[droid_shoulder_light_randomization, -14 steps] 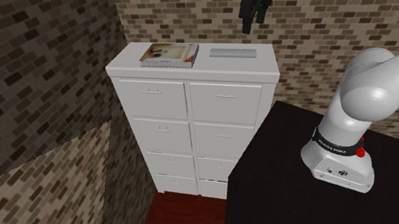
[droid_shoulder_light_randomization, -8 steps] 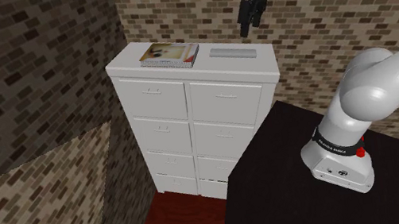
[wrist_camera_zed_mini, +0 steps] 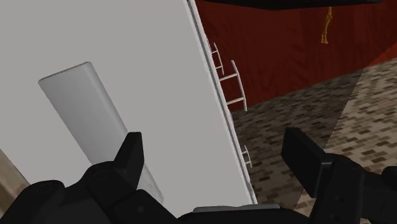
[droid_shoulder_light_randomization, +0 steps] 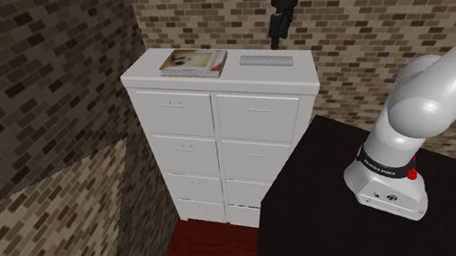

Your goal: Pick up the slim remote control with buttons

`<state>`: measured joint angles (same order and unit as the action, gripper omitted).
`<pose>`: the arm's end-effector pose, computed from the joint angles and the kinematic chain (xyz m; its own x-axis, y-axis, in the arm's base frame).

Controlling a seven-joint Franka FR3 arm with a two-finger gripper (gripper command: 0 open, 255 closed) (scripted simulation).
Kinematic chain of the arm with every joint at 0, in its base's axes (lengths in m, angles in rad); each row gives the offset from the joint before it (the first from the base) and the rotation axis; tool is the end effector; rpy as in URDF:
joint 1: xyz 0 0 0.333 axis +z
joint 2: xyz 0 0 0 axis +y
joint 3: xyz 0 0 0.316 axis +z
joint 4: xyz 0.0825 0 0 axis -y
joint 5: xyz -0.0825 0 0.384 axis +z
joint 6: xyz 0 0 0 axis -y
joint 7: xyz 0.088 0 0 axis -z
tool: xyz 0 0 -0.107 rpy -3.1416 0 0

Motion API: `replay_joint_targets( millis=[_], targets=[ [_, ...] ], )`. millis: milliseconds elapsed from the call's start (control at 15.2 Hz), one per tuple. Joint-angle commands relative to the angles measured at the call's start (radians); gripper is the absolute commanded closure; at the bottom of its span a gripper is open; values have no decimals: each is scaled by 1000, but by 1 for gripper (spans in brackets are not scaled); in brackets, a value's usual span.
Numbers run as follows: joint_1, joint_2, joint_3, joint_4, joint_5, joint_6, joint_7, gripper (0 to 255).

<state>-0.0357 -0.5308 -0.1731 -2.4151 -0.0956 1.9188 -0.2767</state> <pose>0.3841 -0.0938 0.4999 0.9923 0.1212 0.0271 0.1210 -0.9926 0.0113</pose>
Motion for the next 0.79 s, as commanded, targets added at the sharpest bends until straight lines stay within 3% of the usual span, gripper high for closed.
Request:
replay_joint_targets(
  millis=[0,726],
  targets=[
    [-2,70,-35,21,-9,48,-58,0],
    [-8,446,-167,195,43,234,-344,0]
  ],
)
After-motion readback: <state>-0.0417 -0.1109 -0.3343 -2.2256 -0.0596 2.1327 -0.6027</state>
